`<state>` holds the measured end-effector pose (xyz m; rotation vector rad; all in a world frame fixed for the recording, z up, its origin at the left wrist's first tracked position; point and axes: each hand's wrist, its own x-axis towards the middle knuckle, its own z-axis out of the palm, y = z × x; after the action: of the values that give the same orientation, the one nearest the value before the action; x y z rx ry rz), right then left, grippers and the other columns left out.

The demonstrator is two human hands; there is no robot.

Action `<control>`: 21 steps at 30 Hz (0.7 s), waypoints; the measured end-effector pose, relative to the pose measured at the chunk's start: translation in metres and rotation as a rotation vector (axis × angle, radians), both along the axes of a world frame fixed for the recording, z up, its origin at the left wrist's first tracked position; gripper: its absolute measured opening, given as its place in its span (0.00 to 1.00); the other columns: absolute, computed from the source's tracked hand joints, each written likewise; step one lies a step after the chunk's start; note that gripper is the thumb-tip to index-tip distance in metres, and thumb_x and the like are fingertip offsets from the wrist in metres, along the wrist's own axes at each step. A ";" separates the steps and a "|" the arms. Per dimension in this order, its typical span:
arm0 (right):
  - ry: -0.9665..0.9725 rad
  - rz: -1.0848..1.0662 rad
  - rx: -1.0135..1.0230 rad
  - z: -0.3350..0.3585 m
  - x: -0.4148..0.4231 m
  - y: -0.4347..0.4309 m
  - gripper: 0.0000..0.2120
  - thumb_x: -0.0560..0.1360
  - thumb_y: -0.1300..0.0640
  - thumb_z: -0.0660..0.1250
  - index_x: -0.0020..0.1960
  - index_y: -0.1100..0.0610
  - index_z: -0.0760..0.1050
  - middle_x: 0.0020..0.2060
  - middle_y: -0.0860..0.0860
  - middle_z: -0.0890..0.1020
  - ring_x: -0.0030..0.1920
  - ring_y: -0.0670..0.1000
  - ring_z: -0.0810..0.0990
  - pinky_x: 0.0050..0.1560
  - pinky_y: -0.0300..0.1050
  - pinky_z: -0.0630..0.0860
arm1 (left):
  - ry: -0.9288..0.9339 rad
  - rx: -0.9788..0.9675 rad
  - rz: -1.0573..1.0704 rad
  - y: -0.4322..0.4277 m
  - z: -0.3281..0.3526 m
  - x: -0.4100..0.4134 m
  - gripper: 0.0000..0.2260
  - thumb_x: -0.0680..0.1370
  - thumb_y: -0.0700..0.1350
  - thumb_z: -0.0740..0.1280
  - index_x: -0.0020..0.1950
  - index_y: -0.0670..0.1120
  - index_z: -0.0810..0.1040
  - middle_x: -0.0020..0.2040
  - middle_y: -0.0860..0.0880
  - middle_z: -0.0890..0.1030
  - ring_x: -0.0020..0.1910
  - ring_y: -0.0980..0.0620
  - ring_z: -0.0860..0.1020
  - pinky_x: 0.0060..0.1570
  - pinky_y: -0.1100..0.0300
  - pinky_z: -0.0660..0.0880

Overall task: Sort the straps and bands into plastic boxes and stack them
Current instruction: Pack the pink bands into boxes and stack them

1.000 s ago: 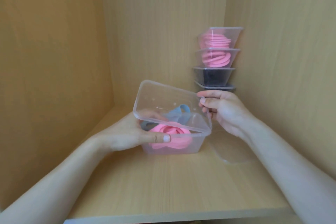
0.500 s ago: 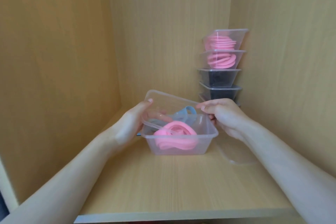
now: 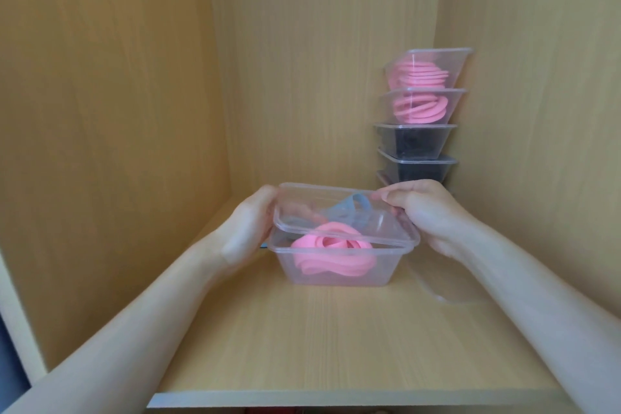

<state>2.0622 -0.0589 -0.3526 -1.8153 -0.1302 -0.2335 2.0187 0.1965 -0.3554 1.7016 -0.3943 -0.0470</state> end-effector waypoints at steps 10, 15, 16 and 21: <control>-0.025 -0.057 -0.116 -0.005 -0.008 0.009 0.10 0.79 0.60 0.66 0.46 0.53 0.86 0.50 0.48 0.86 0.56 0.51 0.81 0.64 0.49 0.75 | -0.100 0.120 0.266 0.015 -0.002 0.006 0.22 0.66 0.56 0.69 0.56 0.46 0.79 0.54 0.45 0.85 0.51 0.47 0.82 0.53 0.52 0.73; 0.014 -0.022 -0.115 -0.004 -0.011 0.009 0.11 0.78 0.62 0.67 0.45 0.53 0.86 0.48 0.50 0.87 0.54 0.51 0.83 0.60 0.46 0.77 | -0.066 0.220 0.179 0.015 0.004 0.002 0.24 0.65 0.47 0.68 0.62 0.54 0.79 0.59 0.55 0.82 0.58 0.55 0.81 0.51 0.61 0.75; 0.014 -0.023 -0.118 -0.003 -0.012 0.009 0.10 0.78 0.62 0.67 0.46 0.53 0.86 0.48 0.49 0.87 0.54 0.50 0.83 0.59 0.45 0.78 | -0.060 0.252 0.155 0.014 0.005 -0.001 0.24 0.66 0.46 0.68 0.62 0.53 0.80 0.58 0.54 0.83 0.55 0.55 0.83 0.47 0.63 0.77; 0.032 -0.050 -0.138 -0.001 -0.014 0.008 0.11 0.79 0.63 0.66 0.47 0.54 0.86 0.46 0.51 0.87 0.48 0.49 0.84 0.42 0.37 0.77 | -0.115 0.348 0.135 0.009 0.005 0.000 0.13 0.79 0.36 0.67 0.61 0.48 0.82 0.54 0.49 0.86 0.49 0.55 0.84 0.48 0.65 0.79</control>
<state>2.0478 -0.0512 -0.3537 -1.9599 -0.0797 -0.2352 2.0186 0.2059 -0.3507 2.0774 -0.3711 0.0863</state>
